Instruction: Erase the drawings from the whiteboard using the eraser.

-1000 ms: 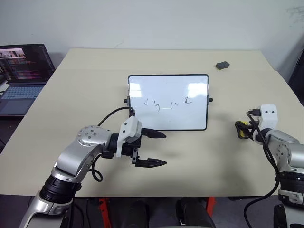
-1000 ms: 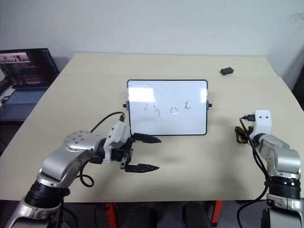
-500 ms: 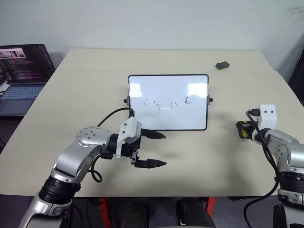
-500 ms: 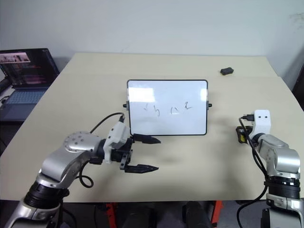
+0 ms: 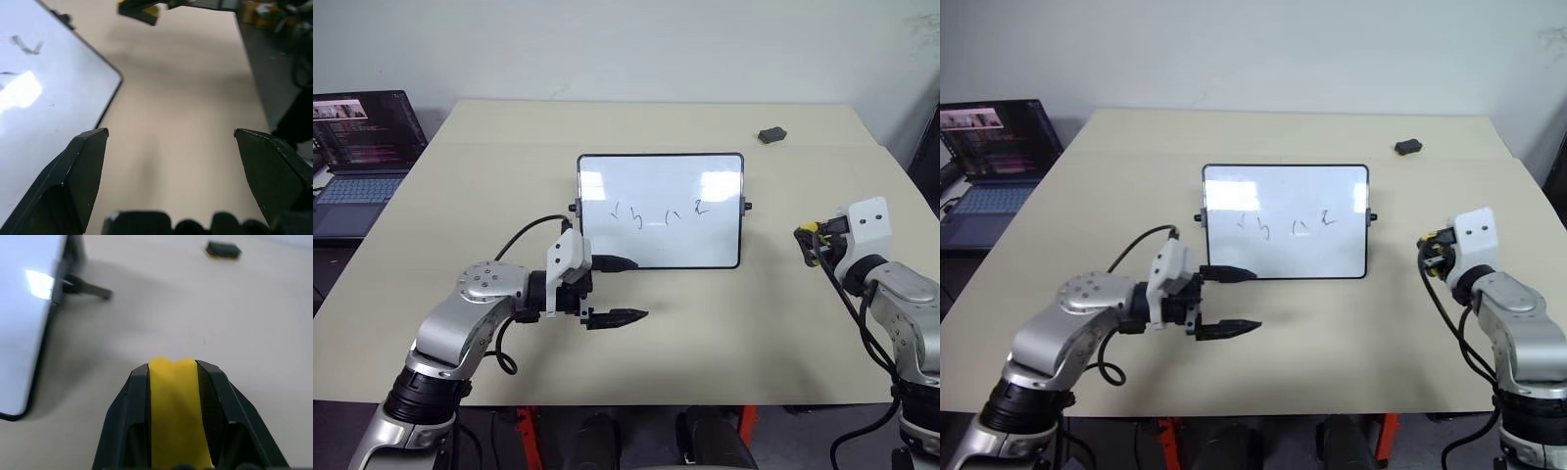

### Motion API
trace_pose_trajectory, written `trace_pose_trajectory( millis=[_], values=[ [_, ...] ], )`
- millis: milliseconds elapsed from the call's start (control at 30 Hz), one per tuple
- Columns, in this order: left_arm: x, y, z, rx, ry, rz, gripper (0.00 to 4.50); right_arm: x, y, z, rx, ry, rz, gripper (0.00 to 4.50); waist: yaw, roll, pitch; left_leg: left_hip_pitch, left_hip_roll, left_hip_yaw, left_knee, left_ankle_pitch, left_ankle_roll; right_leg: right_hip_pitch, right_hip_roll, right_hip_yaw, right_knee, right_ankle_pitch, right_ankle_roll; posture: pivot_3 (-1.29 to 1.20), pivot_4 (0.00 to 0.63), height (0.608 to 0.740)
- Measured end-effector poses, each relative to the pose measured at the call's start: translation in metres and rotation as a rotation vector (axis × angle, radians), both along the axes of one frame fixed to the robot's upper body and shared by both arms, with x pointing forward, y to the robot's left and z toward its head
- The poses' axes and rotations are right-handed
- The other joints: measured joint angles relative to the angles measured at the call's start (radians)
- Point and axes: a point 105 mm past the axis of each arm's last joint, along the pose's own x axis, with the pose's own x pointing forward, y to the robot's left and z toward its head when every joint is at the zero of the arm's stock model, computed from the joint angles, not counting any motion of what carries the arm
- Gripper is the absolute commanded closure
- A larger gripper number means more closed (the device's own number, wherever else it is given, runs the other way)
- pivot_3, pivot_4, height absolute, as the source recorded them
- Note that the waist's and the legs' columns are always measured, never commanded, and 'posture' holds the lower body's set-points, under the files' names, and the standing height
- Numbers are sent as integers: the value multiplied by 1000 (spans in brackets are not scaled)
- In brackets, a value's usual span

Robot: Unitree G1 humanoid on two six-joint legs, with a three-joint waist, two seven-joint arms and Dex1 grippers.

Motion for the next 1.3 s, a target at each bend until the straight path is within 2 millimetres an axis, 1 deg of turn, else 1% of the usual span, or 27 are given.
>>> trace_pose_trajectory(
  millis=[67,100,167,233,400,567,633,733,900,967,1133,1233,1300],
  values=[
    [0,-1,1,4,-2,18,0,-2,13,10,-14,-52,49,3514,0,0,0,0,0,0,0,0,0,0,0,0,0,0,0,0,150,740],
    [0,-2,2,8,-4,27,0,-3,23,14,-26,-79,87,3514,0,0,0,0,0,0,0,0,0,0,0,0,0,0,0,0,150,740],
    [1,-2,3,11,-6,41,0,-4,43,16,-37,-107,154,3514,-1,0,0,0,0,0,0,0,0,0,0,0,0,0,0,0,150,740],
    [3,-2,3,16,-1,56,0,-2,56,16,-49,-118,200,3514,0,0,0,0,0,0,0,0,0,0,0,0,0,0,0,0,150,740],
    [9,-1,8,31,-25,90,0,9,82,28,-56,-188,256,3514,0,0,0,0,0,-1,0,0,0,0,0,-1,0,0,0,0,150,740],
    [20,-1,15,22,-49,150,0,35,107,30,-84,-235,279,3514,-1,0,0,0,0,0,1,0,0,0,0,-1,0,0,0,0,150,740],
    [23,1,17,20,-59,175,0,45,112,29,-114,-249,281,3514,-1,0,0,0,0,0,1,0,0,0,0,-1,0,0,0,0,150,740],
    [28,3,18,21,-73,224,0,58,113,28,-147,-264,266,3514,0,0,0,-1,0,0,1,0,0,-1,-1,-1,0,0,0,0,150,740],
    [35,5,21,9,-91,268,0,74,119,28,-181,-279,270,3515,0,0,0,-1,0,0,1,0,0,-1,-1,-1,0,0,-1,0,150,740],
    [38,3,23,0,-96,283,0,79,118,24,-191,-274,266,3515,0,0,0,-1,0,0,1,0,0,-1,-1,-1,0,0,-1,0,150,740],
    [42,-2,26,-12,-100,297,0,79,127,15,-188,-268,303,3515,-3,0,0,0,0,0,1,0,0,-1,-1,0,1,1,0,0,150,740],
    [41,-2,24,-6,-88,297,0,74,136,2,-185,-232,349,3515,-8,-1,0,3,0,0,1,0,0,1,-1,0,2,1,-1,0,150,740],
    [41,-3,23,-3,-86,294,0,68,141,-10,-188,-193,384,3515,-9,-1,-1,4,0,0,3,0,0,2,0,-1,3,1,-1,0,150,740]
  ],
)
